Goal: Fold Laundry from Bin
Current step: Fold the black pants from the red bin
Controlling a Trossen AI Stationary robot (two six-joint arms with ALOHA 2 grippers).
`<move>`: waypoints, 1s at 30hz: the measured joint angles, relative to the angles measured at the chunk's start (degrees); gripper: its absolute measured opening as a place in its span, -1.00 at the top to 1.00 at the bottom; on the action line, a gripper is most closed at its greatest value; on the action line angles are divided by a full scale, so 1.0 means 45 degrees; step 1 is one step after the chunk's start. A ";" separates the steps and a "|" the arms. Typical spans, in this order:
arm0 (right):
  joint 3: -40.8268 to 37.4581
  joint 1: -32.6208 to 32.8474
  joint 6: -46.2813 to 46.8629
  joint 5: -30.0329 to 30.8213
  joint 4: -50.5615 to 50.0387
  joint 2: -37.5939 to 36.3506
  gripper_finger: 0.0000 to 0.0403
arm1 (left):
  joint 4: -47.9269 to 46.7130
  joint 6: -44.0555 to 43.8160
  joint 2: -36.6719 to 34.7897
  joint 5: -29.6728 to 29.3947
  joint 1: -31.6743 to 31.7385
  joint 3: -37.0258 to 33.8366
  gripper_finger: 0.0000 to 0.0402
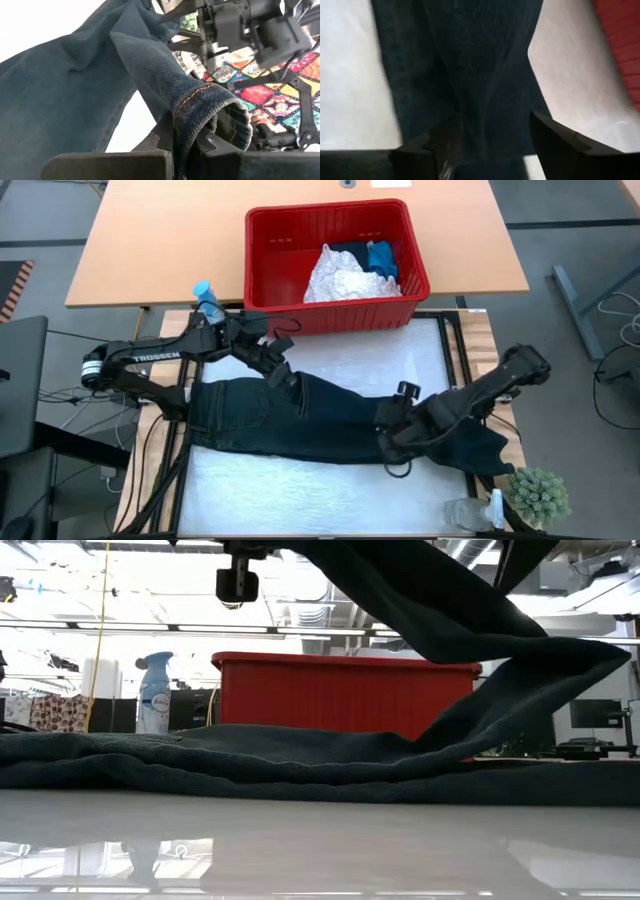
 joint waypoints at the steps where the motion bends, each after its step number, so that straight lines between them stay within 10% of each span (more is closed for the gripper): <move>1: 0.0000 -0.0002 0.0005 0.0000 -0.0108 0.0215 -0.25 | -0.0139 -0.0014 0.0000 0.0000 0.0005 0.0000 1.00; 9: -0.0001 -0.0006 0.0635 0.0000 -0.0695 0.0819 -0.02 | -0.0863 0.0060 0.0010 0.0282 -0.0147 0.0000 1.00; 16: -0.0003 -0.0384 0.0553 -0.0036 -0.0781 0.0661 0.90 | -0.1417 0.0366 0.0010 0.0296 -0.0180 0.0000 1.00; 30: 0.0651 -0.2528 -0.0842 -0.1241 -0.0041 0.0581 0.92 | -0.4628 0.2370 0.0010 -0.0915 -0.0506 0.0000 1.00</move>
